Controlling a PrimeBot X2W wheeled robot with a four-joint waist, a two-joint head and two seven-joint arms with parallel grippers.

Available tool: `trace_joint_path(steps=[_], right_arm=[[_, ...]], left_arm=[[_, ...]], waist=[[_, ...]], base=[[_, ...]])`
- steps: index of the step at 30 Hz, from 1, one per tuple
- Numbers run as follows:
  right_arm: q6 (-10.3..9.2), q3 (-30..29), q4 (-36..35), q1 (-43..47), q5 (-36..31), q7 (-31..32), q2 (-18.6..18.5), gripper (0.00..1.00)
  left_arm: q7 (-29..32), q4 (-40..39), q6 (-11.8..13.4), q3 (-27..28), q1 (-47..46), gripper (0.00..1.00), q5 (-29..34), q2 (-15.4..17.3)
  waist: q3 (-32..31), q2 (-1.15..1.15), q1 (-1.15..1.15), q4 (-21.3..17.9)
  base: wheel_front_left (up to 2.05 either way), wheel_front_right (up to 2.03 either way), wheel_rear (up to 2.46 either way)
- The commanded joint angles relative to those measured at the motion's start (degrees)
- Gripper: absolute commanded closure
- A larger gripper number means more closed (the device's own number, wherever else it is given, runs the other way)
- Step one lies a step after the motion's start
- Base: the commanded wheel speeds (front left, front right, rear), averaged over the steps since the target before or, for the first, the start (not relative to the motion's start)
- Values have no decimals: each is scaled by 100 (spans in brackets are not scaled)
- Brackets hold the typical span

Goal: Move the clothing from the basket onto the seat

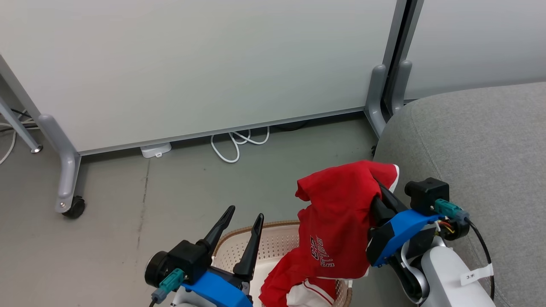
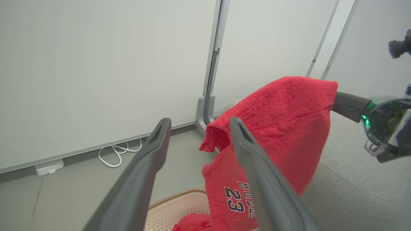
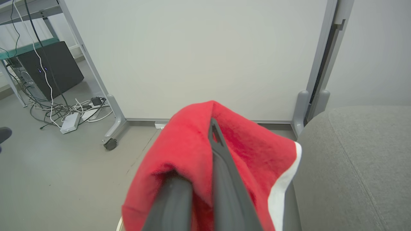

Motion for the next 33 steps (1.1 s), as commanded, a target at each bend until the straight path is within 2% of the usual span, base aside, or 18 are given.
trace_joint_path(steps=[1, 22, 33], right_arm=[[3, -23, -58, 38, -42, 25, -19, 100], [3, -67, -148, 69, -1, 70, -19, 100], [3, 15, -174, -62, 48, 30, -19, 100]], left_arm=[[-27, -55, -38, 50, 55, 0, 56, -22], [-27, -89, -29, 72, -11, 0, 103, -1], [-28, -92, -29, 99, -82, 0, 116, 69]], waist=[[7, 0, 0, 9], [125, 0, 0, -49], [199, 0, 0, -358]], base=[[0, 0, 0], [0, 0, 0], [0, 0, 0]])
